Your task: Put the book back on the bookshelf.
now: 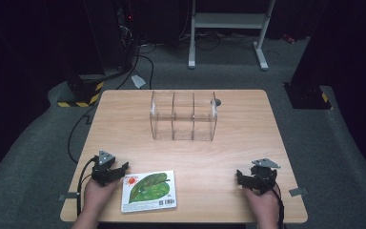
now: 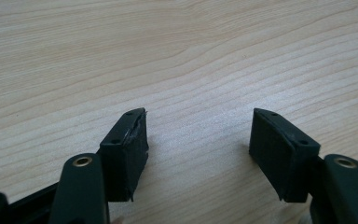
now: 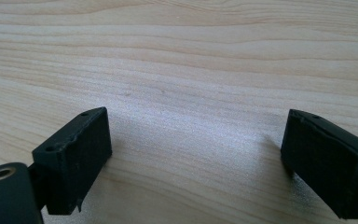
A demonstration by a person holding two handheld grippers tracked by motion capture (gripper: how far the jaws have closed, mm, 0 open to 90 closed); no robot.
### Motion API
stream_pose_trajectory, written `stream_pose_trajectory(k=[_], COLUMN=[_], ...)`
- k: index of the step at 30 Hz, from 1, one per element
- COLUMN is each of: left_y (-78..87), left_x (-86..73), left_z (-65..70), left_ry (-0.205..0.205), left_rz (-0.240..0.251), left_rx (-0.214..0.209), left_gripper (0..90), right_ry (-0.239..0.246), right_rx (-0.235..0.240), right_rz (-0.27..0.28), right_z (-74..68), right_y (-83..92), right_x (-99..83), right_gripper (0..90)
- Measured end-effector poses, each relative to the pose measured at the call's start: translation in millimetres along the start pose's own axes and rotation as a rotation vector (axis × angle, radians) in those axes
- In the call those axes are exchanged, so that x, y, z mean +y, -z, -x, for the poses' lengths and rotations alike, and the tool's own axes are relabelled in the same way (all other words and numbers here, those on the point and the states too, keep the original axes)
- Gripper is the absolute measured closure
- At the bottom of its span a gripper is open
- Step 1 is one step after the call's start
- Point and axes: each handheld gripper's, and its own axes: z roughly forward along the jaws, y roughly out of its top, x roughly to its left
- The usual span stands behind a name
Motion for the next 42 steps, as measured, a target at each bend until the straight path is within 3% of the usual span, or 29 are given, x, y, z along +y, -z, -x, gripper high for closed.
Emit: stream_pose_trajectory(k=[10,12,14,17,19,24,26,27,29,32,34,35,38,39,42], left_y=[0.2,1.2,2.9,2.6,2.6,2.9,2.8,2.8,2.9,2.9,2.9,3.4,4.3,7.0,11.8], left_x=[-0.4,-0.6,-1.9,-2.2,-2.3,-2.7,-2.6,-2.7,-2.8,-2.8,-2.8,-2.5,-2.0,-3.3,-6.4], left_z=[1.2,3.4,2.6,-1.2,-0.9,-1.6,-2.2,-2.1,-2.1,-2.9,-2.9,-2.6,-4.2,-8.3,-10.3], left_ry=[0.037,-0.001,-0.005,0.034,0.033,0.035,0.033,0.035,0.036,0.039,0.039,0.037,0.044,0.081,0.104], left_rz=[-0.006,-0.001,-0.005,-0.011,-0.010,-0.009,-0.010,-0.010,-0.010,-0.016,-0.016,-0.012,-0.006,-0.005,0.001], left_rx=[0.041,0.052,0.043,0.036,0.039,0.037,0.030,0.031,0.032,0.039,0.043,0.050,0.050,0.033,0.023], left_gripper=[33.3,34.2,34.1,31.3,31.1,31.0,30.8,30.8,29.8,26.7,26.1,25.9,28.8,28.3,28.3], right_ry=[-0.002,-0.001,0.006,0.005,0.008,0.002,-0.027,-0.016,-0.013,-0.023,-0.011,0.012,0.015,0.029,0.030], right_rx=[0.002,0.005,0.004,0.004,0.006,-0.001,0.003,0.004,0.021,0.083,0.096,0.107,0.120,0.144,0.158], right_rz=[-0.001,-0.003,-0.002,-0.002,0.000,-0.004,0.024,0.030,0.033,0.027,0.028,0.042,0.061,0.079,0.093], right_z=[0.5,0.8,1.1,0.8,0.2,0.3,-1.0,-1.6,-5.9,-14.5,-18.6,-28.1,-34.5,-43.4,-52.4], right_y=[-0.4,0.6,0.3,0.2,2.0,4.5,9.5,10.4,11.4,10.9,10.5,10.9,12.2,13.5,15.0], right_x=[0.4,-0.4,0.0,0.2,-0.3,-0.6,1.1,1.9,3.8,5.6,6.2,7.8,9.9,12.7,13.3], right_gripper=[7.9,7.9,8.0,8.6,13.1,14.3,15.4,15.5,15.2,13.7,13.7,13.6,13.7,14.1,14.9])
